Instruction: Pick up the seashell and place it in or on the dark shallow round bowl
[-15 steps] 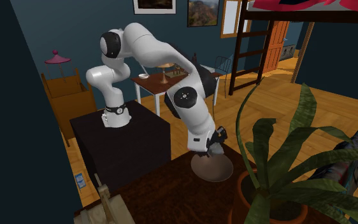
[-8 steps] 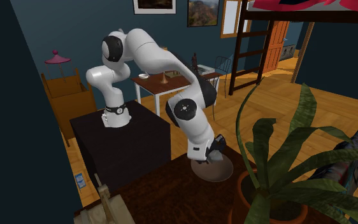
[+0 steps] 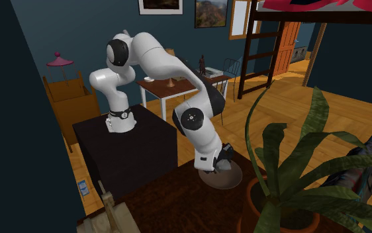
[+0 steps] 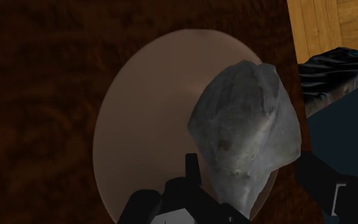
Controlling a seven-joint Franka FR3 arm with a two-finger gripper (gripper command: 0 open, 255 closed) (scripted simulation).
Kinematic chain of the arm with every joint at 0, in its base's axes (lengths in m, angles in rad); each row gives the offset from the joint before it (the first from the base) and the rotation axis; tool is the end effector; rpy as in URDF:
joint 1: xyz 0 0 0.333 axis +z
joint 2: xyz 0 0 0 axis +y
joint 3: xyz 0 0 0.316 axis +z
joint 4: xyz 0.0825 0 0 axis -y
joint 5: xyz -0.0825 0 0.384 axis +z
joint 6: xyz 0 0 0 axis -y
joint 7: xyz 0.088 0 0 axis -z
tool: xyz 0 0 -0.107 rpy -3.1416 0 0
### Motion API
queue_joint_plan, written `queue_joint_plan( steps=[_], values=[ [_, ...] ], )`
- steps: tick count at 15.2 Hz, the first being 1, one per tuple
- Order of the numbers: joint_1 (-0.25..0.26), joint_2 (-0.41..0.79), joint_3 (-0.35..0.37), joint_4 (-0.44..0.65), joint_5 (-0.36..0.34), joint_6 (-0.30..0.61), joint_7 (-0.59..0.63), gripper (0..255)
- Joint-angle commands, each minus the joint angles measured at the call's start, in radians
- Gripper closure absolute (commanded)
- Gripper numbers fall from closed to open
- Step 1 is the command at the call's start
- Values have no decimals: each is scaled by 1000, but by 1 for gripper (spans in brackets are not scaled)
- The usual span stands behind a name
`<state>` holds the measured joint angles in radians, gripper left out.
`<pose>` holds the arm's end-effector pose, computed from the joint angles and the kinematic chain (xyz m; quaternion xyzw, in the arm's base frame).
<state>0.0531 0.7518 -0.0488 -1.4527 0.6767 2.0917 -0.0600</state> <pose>0.7156 0.0400 0.2385 -0.9527 0.1452 0.0443 0.2635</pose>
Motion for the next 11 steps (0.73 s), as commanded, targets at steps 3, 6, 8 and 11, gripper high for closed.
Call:
queue_joint_plan(
  steps=[3,6,8,11],
  values=[
    [0,0,0,0,0,0,0,0],
    [0,0,0,0,0,0,0,0],
    [0,0,0,0,0,0,0,0],
    [-22,-47,-15,10,-18,-65,9,0]
  ],
)
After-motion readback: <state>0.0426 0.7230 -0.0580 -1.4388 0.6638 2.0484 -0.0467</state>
